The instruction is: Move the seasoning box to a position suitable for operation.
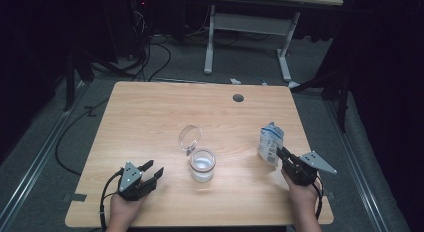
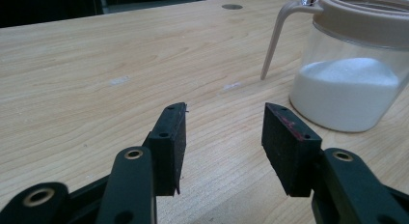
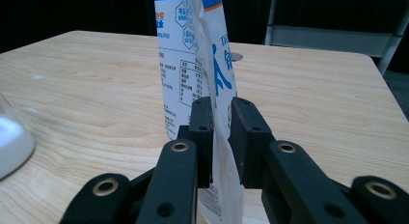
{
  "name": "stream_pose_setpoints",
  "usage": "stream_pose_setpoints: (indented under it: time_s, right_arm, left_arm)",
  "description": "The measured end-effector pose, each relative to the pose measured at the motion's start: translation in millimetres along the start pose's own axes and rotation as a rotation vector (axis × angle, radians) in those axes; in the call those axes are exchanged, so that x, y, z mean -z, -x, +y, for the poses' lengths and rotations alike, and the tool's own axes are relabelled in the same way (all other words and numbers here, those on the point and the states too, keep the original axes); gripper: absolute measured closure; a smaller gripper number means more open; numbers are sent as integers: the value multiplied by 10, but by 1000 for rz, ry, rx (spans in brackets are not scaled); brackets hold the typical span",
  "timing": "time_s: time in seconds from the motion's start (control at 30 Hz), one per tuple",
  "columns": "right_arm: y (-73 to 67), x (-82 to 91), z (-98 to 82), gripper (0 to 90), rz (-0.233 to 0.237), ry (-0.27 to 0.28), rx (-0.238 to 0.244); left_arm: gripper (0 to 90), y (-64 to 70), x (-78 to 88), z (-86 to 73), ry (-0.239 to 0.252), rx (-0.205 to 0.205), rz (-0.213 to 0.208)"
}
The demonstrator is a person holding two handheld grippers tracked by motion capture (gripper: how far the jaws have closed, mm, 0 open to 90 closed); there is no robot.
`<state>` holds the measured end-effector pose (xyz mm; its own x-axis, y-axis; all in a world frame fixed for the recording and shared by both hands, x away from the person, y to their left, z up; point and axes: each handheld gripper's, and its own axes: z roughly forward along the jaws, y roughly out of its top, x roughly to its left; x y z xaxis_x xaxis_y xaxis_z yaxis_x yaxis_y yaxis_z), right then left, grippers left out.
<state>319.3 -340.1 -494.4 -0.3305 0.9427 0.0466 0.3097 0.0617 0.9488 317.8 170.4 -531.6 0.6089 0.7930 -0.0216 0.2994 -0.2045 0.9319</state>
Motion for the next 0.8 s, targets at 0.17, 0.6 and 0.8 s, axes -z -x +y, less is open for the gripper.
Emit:
stream_pose_setpoints:
  time_s: [0.17,0.6,0.8]
  right_arm:
    - [-12,-25,6,774,0,-1,0]
    - [-42,-51,27,666,-1,-8,-4]
    - [-34,-50,28,625,-8,-10,-8]
  left_arm:
    - [517,2,-2,0,-3,-2,0]
    - [518,1,-3,0,-4,-1,-1]
    - [519,4,-4,1,-6,-4,-2]
